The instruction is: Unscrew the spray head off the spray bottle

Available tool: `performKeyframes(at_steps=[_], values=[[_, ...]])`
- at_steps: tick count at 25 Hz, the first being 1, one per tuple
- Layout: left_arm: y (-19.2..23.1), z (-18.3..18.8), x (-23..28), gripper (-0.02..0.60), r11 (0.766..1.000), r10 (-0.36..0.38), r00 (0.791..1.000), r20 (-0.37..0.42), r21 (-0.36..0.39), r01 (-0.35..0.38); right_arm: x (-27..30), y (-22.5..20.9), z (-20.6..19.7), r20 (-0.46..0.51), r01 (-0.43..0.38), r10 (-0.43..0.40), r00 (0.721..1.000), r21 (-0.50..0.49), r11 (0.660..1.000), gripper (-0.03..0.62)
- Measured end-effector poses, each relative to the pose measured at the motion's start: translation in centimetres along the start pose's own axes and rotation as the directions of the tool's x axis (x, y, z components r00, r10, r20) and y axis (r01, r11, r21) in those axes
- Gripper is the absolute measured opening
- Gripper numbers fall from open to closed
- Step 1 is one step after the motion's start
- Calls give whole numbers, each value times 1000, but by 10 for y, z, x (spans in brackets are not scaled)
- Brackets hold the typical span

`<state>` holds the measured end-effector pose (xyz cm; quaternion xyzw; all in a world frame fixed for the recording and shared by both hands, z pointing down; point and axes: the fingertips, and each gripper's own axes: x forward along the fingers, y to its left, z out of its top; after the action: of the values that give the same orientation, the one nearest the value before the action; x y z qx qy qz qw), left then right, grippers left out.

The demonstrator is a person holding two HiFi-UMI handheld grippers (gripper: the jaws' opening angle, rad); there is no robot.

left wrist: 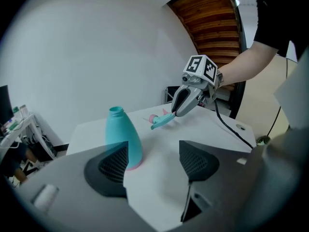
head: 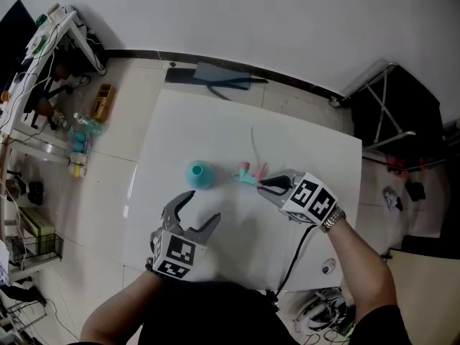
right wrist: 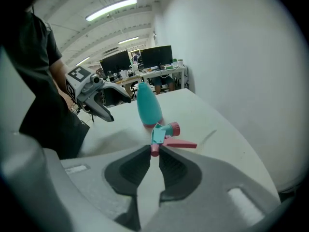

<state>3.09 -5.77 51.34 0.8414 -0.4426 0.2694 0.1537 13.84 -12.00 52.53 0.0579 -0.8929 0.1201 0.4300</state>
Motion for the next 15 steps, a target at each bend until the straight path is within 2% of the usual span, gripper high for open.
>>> performKeyframes(at_steps=[8,15], values=[[-20,35,-10,288,995,-96,992,81,48,92,-41,41,14,100,-90,87,991,26,996,48],[-38,62,-14,232,971,-236,965,114,72,229,-71,72,25,178,-156,145,973,52,986,48]])
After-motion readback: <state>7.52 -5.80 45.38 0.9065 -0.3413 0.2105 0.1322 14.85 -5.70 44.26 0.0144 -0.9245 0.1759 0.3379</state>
